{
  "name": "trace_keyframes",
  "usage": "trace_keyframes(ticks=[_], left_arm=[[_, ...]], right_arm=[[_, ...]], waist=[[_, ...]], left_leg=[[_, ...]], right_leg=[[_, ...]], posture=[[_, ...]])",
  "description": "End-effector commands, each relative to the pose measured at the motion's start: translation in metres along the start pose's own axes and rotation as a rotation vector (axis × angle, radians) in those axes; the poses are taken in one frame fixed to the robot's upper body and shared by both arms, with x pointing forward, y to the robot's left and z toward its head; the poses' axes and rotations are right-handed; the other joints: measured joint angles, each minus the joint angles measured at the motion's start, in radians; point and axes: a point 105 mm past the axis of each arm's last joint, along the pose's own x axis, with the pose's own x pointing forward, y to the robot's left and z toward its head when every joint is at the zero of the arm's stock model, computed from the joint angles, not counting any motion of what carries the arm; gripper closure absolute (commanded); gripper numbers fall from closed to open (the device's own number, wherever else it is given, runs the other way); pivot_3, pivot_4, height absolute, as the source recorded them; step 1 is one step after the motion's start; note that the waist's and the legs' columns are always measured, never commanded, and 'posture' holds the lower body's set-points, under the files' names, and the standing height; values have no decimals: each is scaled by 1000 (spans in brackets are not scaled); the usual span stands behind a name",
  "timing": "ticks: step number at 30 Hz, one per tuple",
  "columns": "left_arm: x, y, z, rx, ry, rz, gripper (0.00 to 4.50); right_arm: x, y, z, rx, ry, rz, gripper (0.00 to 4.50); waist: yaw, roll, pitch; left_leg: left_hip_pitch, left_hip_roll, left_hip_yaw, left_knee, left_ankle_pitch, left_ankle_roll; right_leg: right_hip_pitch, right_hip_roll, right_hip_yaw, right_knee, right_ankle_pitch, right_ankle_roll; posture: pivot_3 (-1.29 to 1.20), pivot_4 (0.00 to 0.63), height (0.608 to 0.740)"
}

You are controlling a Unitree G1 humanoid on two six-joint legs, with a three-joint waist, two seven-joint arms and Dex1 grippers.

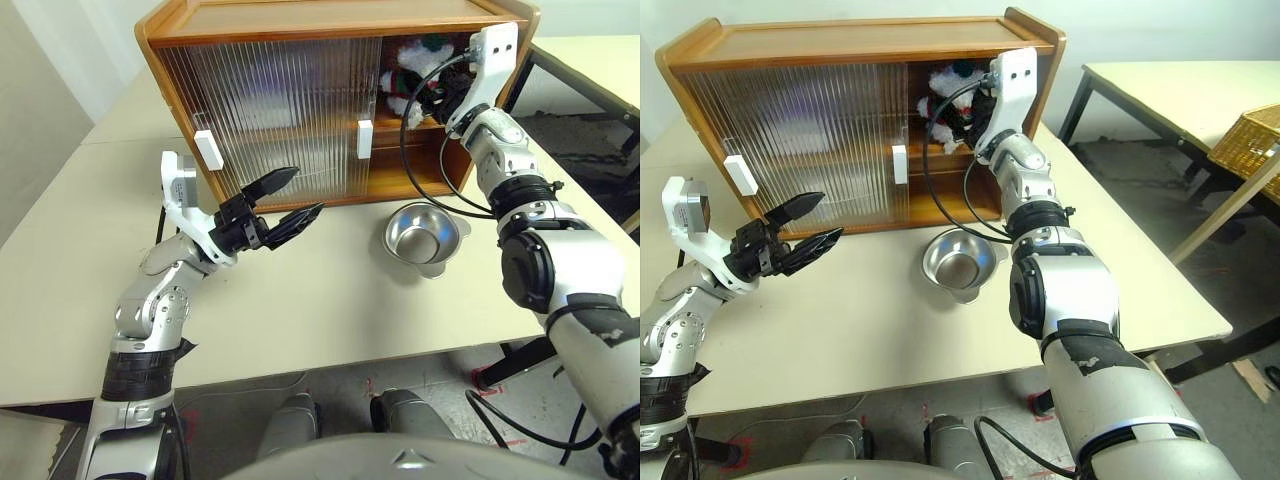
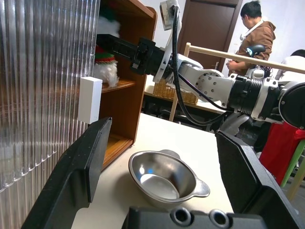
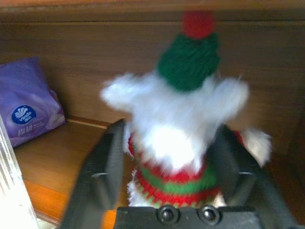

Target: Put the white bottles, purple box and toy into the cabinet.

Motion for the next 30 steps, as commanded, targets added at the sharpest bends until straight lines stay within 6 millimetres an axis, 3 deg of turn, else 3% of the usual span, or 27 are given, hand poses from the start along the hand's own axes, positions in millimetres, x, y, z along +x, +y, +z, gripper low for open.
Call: trace_keyframes(ticks=[1, 11, 19, 27, 30], left_arm=[[2, -3, -1, -4, 1, -15, 0], [5, -5, -3, -18, -7, -28, 0], [3, -5, -5, -27, -3, -32, 0], [3, -7, -7, -38, 2, -40, 0], [3, -7, -8, -40, 2, -42, 0]], right_arm=[[0, -2, 10, 9, -35, 12, 36], [-17, -11, 34, -23, -123, 57, 36], [-90, 0, 10, 173, 21, 159, 36], [-150, 3, -9, 402, 150, 95, 36], [-167, 1, -14, 509, 172, 52, 36]], waist=[[0, 0, 0], [0, 0, 0], [-1, 0, 0], [-9, -1, 2], [-11, -1, 2]], left_leg=[[0, 0, 0, 0, 0, 0], [-1, 0, 0, 0, 0, 0], [0, 0, 2, 2, 0, 0], [10, 0, 3, 2, 1, 1], [12, -1, 2, 2, -1, -1]], right_leg=[[0, 0, 0, 0, 0, 0], [0, 0, 0, 0, -2, -3], [2, 0, 0, -1, -2, -3], [13, 0, 1, -1, -9, 16], [15, 0, 2, -1, -10, 17]], posture=[[-76, 32, 740], [-96, 40, 740], [-102, 46, 740], [-124, 55, 740], [-126, 60, 740]])
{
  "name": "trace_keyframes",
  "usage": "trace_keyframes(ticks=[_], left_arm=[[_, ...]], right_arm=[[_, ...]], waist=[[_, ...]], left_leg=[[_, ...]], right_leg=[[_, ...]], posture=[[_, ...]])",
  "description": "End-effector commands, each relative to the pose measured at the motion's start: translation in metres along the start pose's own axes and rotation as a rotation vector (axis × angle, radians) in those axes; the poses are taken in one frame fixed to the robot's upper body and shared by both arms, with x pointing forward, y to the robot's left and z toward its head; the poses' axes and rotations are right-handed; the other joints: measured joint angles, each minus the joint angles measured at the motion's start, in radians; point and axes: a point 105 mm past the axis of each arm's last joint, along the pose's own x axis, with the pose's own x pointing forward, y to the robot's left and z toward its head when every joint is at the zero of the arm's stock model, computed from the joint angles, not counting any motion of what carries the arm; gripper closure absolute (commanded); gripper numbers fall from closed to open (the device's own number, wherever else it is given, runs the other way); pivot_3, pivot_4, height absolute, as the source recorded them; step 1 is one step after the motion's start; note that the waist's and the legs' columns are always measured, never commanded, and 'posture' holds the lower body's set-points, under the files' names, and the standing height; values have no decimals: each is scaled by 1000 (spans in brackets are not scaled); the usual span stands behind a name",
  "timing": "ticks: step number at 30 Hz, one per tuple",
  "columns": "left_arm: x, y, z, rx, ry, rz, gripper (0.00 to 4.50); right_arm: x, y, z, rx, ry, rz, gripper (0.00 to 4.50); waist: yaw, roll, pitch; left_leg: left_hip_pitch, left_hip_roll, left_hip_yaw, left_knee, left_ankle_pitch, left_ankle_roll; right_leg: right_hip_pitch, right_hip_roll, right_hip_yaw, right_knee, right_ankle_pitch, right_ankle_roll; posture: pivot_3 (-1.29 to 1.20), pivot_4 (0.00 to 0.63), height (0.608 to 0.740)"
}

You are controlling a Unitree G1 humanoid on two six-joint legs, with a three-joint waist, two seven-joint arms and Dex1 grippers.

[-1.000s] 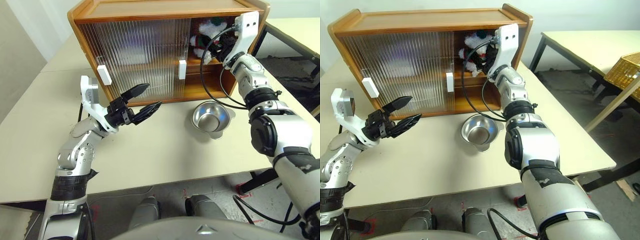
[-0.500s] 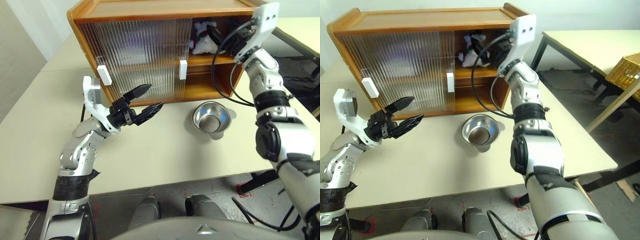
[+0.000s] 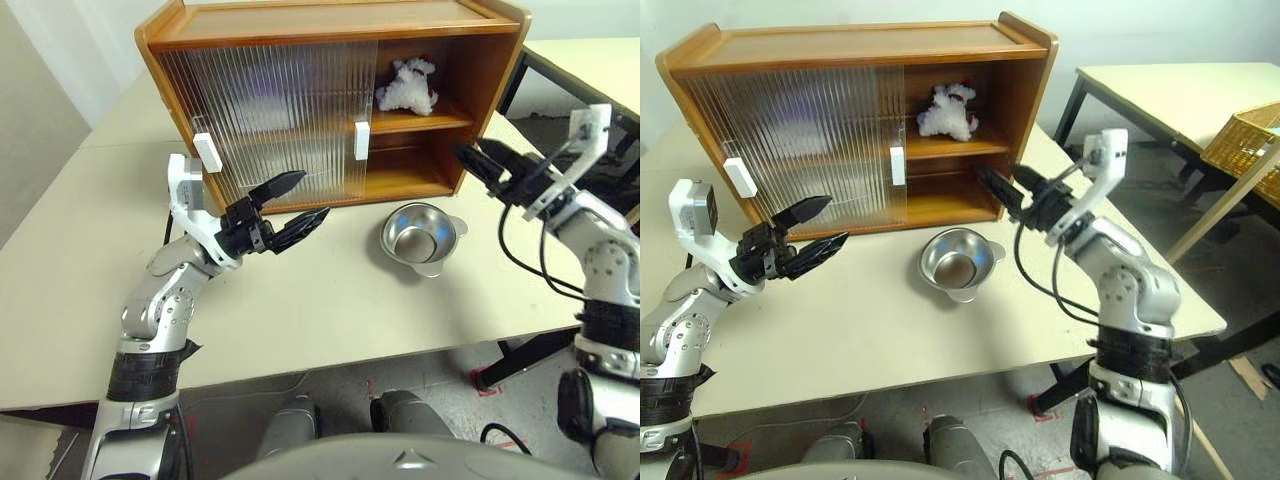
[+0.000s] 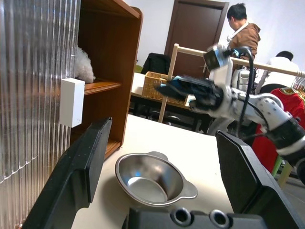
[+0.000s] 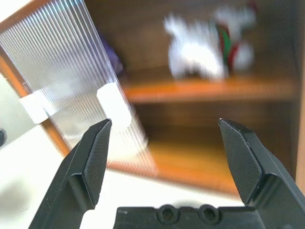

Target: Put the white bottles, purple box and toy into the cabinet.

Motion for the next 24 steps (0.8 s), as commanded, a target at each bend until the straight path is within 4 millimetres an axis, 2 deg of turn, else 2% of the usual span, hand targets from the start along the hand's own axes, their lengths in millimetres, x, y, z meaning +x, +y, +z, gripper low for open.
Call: trace_keyframes(ticks=[1, 5, 15, 19, 24], left_arm=[[0, -1, -3, -15, 8, -6, 0], [-2, -1, -3, -16, 9, -4, 0], [-5, -1, -3, -16, 13, 7, 0], [-5, -2, -2, -16, 13, 11, 0], [-6, -2, -2, -15, 19, 11, 0]], right_arm=[[-16, 1, -1, 117, 2, -22, 36], [-33, -7, -16, 262, 47, -69, 36], [-68, -7, -50, 624, 184, -74, 36], [-85, -2, -72, 761, 249, -65, 36], [-91, 10, -88, 832, 298, -55, 36]], waist=[[-1, 0, 0], [-2, 0, 1], [6, 1, 1], [16, 0, 2], [17, -2, 5]], left_leg=[[0, 0, 0, 0, -1, -1], [-1, 0, -1, -2, -3, -4], [-9, 0, -2, -3, -4, -3], [-12, 0, -2, -4, -6, -3], [-11, 0, -2, -4, -9, -3]], right_leg=[[0, 0, 0, 0, 0, 0], [-1, 0, 0, 0, -1, 1], [-9, 0, 0, 0, -10, 3], [-10, 0, 0, 0, -14, 5], [-11, 0, 0, 0, -17, 6]], posture=[[-126, 60, 740], [-121, 67, 740], [-112, 75, 740], [-108, 81, 740], [-106, 80, 740]])
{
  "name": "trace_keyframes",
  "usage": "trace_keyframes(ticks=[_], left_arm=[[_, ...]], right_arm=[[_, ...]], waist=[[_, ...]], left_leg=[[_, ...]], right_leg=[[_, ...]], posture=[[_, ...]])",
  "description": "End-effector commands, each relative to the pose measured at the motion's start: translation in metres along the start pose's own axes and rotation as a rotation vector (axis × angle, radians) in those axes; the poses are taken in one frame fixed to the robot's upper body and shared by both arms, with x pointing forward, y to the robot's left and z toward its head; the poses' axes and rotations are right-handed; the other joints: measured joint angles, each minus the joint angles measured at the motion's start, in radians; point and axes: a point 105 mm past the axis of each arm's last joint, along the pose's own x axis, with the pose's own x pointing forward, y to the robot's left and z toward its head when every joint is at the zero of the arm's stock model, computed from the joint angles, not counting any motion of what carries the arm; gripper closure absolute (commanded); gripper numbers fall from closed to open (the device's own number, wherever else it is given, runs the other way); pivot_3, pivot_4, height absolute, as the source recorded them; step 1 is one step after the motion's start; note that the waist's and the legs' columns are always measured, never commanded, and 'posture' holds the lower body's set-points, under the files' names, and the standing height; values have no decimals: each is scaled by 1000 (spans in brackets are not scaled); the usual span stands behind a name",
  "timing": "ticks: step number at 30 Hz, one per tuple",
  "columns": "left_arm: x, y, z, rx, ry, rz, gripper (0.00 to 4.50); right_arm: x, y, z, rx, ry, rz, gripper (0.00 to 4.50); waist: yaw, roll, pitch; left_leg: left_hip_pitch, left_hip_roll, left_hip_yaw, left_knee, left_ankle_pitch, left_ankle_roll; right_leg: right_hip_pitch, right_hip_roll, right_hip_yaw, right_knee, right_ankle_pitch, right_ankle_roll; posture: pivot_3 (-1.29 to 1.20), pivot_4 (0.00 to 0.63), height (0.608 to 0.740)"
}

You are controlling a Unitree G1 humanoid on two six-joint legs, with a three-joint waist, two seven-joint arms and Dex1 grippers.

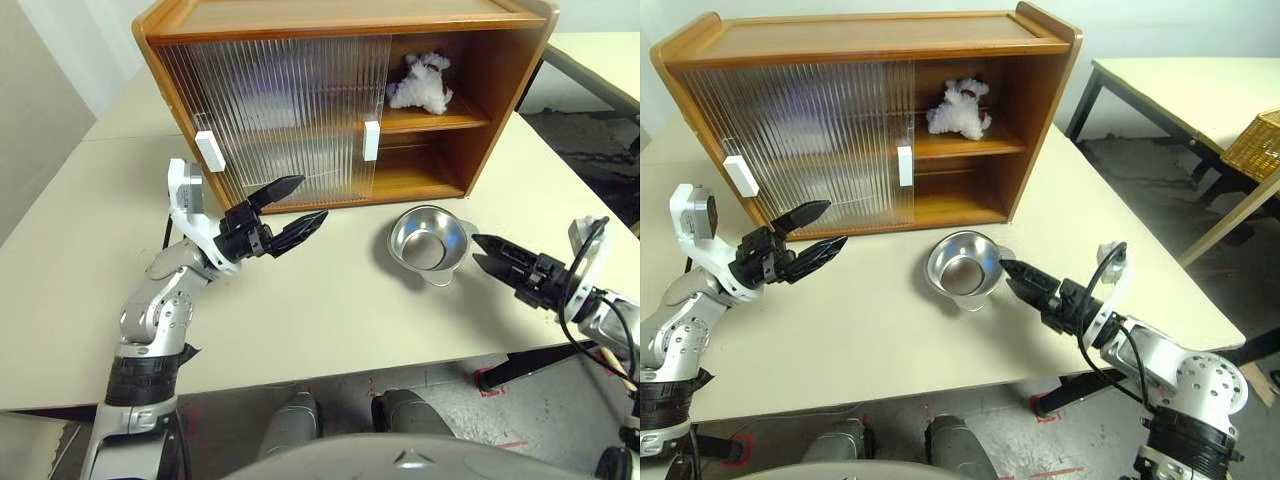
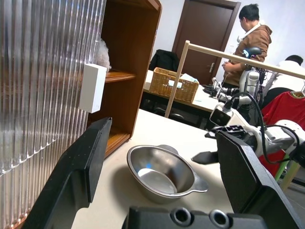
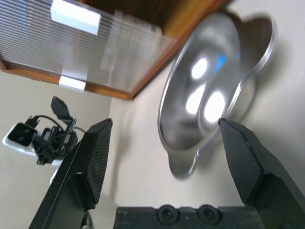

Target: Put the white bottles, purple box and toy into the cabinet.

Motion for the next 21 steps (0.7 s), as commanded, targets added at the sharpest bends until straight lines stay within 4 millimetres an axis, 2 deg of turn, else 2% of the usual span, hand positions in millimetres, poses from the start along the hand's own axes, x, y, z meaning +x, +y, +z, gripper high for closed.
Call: trace_keyframes(ticks=[1, 11, 21], left_arm=[[-1, -1, 2, 9, 7, -4, 0], [-1, 1, 5, 20, 11, -3, 0], [-5, 1, 9, 34, 20, 11, 0]], right_arm=[[2, 1, -15, 43, 50, 6, 36], [17, 3, -37, 105, 125, 9, 36], [27, -3, -43, 149, 159, 20, 36]], waist=[[0, -1, 2], [0, -2, 3], [7, -3, 3]], left_leg=[[0, 0, 0, 0, 0, 0], [0, 0, 0, 0, -1, -2], [0, 0, 0, 0, -2, -2]], right_leg=[[0, 0, 0, 0, 0, 0], [0, 0, 0, 0, 0, 0], [0, 0, 0, 0, 0, 0]], posture=[[-106, 80, 740], [-99, 71, 740], [-74, 73, 740]])
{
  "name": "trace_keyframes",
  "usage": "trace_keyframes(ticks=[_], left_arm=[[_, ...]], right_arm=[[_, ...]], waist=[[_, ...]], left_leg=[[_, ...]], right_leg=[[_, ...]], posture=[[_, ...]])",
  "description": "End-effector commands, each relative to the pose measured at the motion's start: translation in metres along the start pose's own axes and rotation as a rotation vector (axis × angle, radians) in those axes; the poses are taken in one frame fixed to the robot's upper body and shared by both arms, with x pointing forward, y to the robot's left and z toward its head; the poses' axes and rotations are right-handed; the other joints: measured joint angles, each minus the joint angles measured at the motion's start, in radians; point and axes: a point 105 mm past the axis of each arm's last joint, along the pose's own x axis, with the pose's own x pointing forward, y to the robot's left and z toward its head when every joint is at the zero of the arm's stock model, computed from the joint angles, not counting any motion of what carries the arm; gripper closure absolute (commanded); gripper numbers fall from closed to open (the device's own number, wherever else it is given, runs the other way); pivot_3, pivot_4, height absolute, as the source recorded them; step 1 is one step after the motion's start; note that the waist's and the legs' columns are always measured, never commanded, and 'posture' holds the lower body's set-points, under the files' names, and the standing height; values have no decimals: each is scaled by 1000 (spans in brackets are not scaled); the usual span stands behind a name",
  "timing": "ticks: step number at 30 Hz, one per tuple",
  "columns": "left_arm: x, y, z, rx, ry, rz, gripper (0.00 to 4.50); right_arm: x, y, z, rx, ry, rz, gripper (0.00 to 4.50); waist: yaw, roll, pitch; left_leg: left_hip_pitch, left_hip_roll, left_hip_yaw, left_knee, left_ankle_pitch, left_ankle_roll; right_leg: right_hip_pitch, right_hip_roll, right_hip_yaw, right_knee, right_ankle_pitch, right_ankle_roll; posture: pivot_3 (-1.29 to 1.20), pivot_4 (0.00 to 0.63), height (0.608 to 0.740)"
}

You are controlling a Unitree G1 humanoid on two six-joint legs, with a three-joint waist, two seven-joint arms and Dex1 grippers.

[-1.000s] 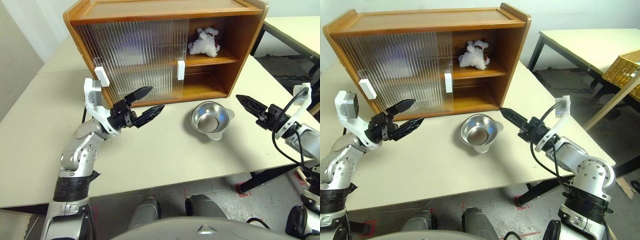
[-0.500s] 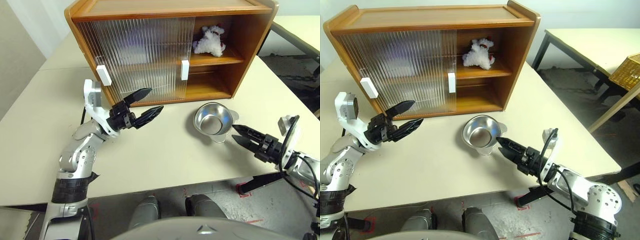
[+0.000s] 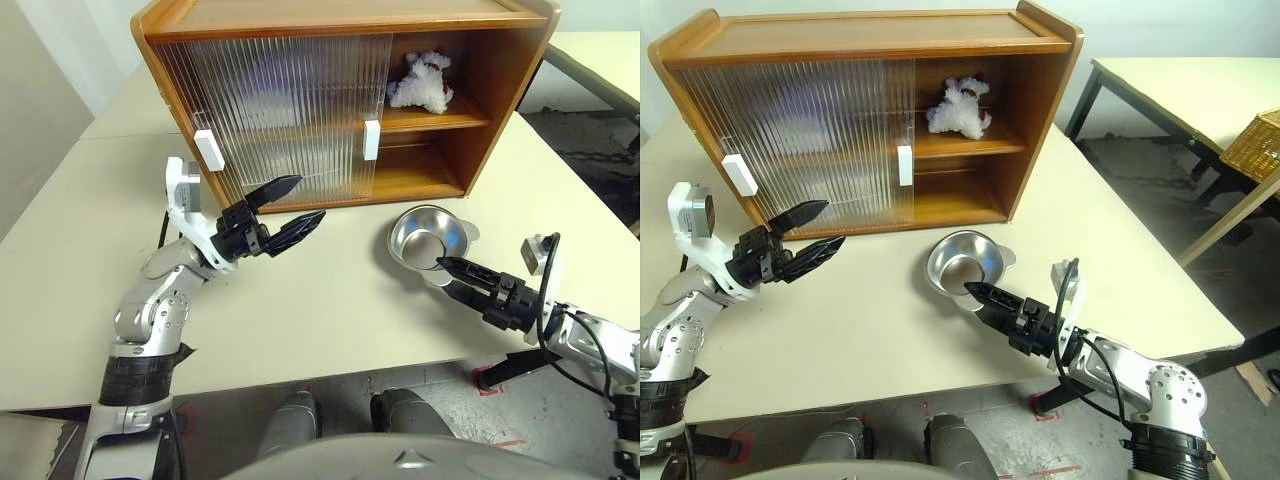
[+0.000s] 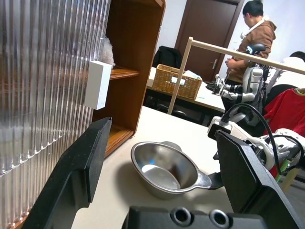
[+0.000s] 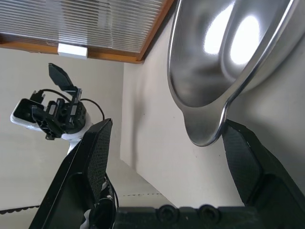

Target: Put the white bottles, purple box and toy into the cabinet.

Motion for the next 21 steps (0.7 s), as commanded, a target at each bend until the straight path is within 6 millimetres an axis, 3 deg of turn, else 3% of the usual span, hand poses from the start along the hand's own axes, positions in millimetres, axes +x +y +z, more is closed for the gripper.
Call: trace_keyframes(ticks=[1, 4, 7, 17, 21], left_arm=[[-4, -1, 5, 13, 1, 8, 0], [-4, -1, 6, 14, 3, 11, 0], [-5, -1, 7, 16, 4, 14, 0], [-6, 0, 9, 22, 10, 19, 0], [-6, 0, 9, 23, 12, 21, 0]], right_arm=[[3, -4, 0, 10, 13, -6, 36], [4, -7, 1, 13, 14, -7, 36], [5, -9, 3, 18, 7, -5, 595], [5, -18, 16, -7, -27, -22, 4395], [5, -19, 20, -17, -38, -16, 4457]], waist=[[2, 0, 0], [4, 0, 0], [6, 0, 0], [12, 0, 1], [13, 0, 1]], left_leg=[[0, 0, 0, 0, 0, 0], [0, 0, 0, 0, 0, 0], [0, 0, 0, 0, 0, 0], [0, 0, 0, 0, -1, -2], [0, 0, 0, 0, -1, -2]], right_leg=[[0, 0, 0, 0, 0, 0], [0, 0, 0, 0, 0, 0], [0, 0, 0, 0, 0, 0], [-1, 0, 0, 0, 0, -2], [-1, 0, 0, 0, 1, -4]], posture=[[-67, 75, 740], [-65, 76, 740], [-61, 78, 740], [-56, 82, 740], [-56, 78, 740]])
